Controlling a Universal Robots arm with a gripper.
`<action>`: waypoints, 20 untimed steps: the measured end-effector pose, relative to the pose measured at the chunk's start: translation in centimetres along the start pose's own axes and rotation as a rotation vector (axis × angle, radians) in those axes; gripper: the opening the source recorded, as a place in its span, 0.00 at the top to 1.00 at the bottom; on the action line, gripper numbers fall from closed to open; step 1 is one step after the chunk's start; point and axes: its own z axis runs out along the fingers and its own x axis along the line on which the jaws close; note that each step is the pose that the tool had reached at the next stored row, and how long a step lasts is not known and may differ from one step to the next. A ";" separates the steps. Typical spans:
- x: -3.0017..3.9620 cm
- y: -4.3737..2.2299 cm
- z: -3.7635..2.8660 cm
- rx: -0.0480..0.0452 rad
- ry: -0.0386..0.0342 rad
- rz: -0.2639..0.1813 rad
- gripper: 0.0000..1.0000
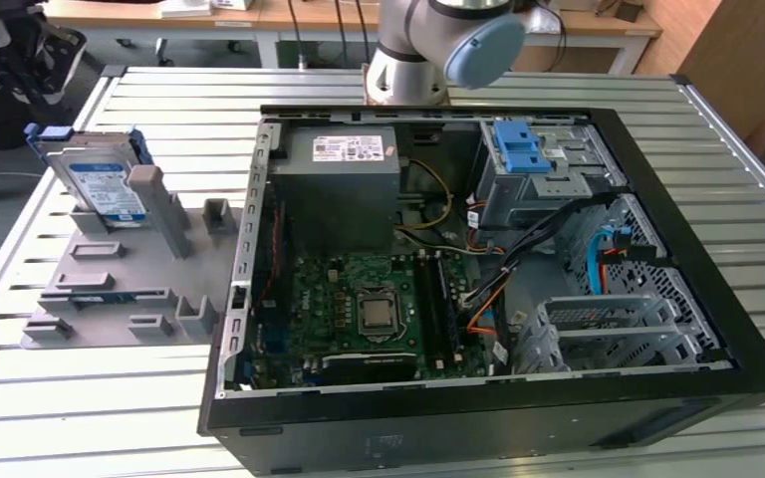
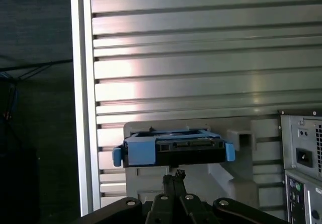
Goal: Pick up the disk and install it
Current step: 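Reach for the disk, then pick up the disk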
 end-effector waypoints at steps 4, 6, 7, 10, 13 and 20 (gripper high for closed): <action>1.16 0.66 0.23 0.0001 0.0007 0.000 0.89; 1.55 0.72 0.27 0.0001 0.0010 0.000 0.89; 1.56 0.71 0.28 0.0001 0.0009 0.000 0.89; 1.58 0.71 0.27 0.0001 0.0010 0.000 0.89; 1.59 0.71 0.28 0.0001 0.0009 0.000 0.89; 1.70 0.70 0.28 0.0001 0.0010 0.000 0.89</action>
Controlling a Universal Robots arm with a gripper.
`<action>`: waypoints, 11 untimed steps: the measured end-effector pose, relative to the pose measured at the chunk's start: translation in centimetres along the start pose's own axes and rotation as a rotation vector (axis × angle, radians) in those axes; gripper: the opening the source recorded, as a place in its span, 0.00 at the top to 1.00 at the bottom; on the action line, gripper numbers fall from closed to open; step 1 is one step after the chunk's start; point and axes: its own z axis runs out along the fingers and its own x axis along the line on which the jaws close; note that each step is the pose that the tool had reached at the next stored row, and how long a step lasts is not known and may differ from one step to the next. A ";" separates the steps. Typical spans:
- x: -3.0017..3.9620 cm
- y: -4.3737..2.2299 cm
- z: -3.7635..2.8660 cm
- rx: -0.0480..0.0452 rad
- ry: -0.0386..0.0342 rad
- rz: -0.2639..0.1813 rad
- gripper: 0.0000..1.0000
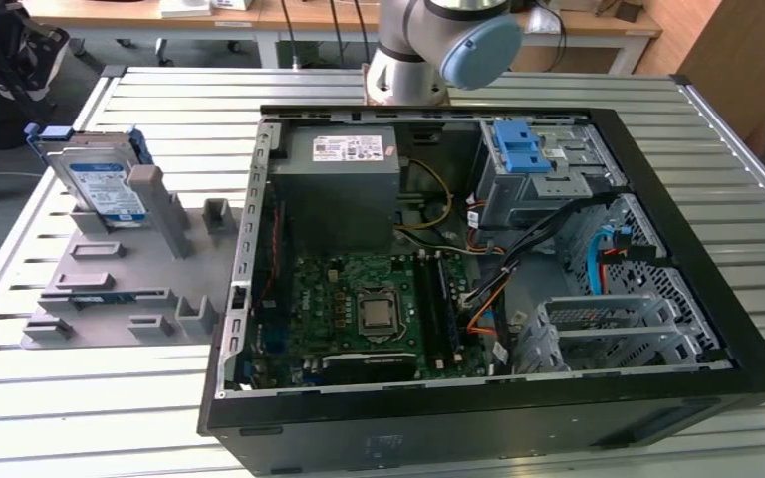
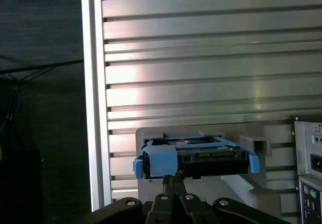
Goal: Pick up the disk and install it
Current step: 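Pick up the disk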
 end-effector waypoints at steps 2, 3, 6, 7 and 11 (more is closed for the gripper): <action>0.01 0.00 0.00 0.0000 -0.0001 0.000 0.89; 0.02 0.00 0.00 0.0000 0.0000 -0.001 0.89; 0.04 0.00 0.00 0.0000 0.0002 -0.005 0.89; 0.04 0.00 0.00 0.0001 0.0003 -0.008 0.89; 0.06 -0.01 0.00 0.0003 0.0009 -0.022 0.89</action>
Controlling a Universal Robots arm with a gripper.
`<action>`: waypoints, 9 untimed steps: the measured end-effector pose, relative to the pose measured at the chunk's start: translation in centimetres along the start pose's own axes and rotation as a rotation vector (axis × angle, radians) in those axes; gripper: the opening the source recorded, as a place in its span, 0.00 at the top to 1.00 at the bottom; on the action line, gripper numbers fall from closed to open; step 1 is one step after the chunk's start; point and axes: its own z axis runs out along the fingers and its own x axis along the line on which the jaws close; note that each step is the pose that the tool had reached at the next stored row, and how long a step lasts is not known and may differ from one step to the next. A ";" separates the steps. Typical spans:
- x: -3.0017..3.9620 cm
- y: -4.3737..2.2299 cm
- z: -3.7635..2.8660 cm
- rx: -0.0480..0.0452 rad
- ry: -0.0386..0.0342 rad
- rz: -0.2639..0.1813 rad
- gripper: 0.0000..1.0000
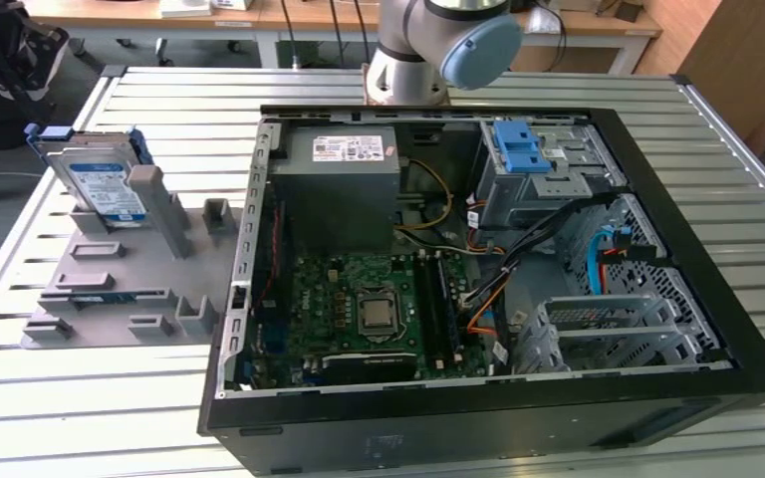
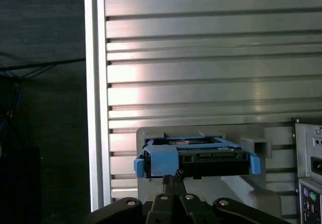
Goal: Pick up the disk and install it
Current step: 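Pick up the disk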
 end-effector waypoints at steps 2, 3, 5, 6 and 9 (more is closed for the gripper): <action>0.01 0.00 0.00 0.0001 0.0004 -0.008 0.89; 0.02 0.00 0.00 0.0001 0.0005 -0.014 0.89; 0.04 0.00 0.00 0.0003 0.0010 -0.025 0.89; 0.04 0.00 0.00 0.0003 0.0013 -0.032 0.89; 0.05 0.00 0.01 0.0005 0.0021 -0.053 0.89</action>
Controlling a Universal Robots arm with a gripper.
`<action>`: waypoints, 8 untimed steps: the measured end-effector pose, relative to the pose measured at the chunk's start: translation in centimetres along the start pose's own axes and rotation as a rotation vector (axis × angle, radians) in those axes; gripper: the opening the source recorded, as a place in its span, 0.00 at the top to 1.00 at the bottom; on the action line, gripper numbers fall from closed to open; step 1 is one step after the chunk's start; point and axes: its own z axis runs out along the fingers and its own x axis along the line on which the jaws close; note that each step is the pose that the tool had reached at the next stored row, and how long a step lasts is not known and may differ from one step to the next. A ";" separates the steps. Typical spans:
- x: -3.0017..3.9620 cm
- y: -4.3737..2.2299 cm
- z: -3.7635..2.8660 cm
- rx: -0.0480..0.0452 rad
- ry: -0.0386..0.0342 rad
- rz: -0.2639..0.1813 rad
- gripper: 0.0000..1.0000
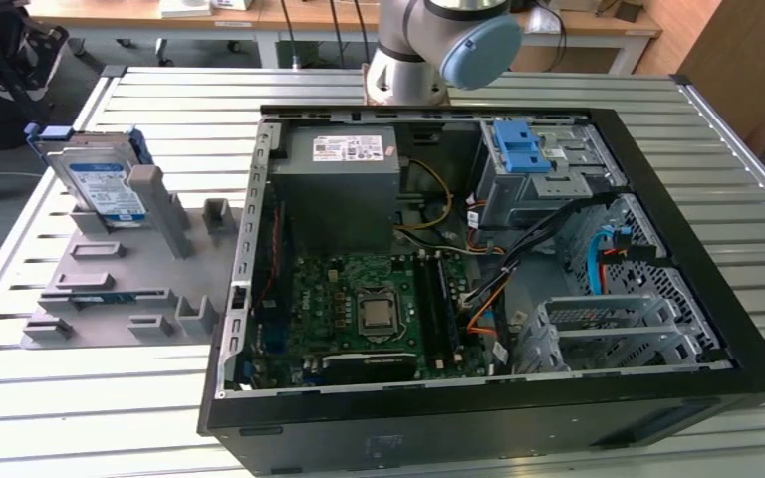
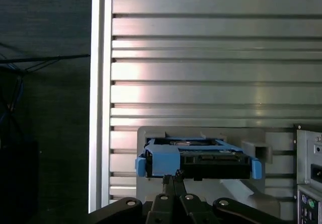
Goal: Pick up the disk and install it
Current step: 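Pick up the disk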
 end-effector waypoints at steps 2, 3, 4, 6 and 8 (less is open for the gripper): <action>0.00 0.00 0.00 0.0002 0.0006 -0.015 0.89; 0.00 0.00 0.00 0.0003 0.0010 -0.022 0.89; 0.00 0.00 0.00 0.0003 0.0012 -0.029 0.89; 0.00 0.00 0.00 0.0004 0.0013 -0.032 0.89; 0.00 0.00 0.00 0.0004 0.0014 -0.033 0.89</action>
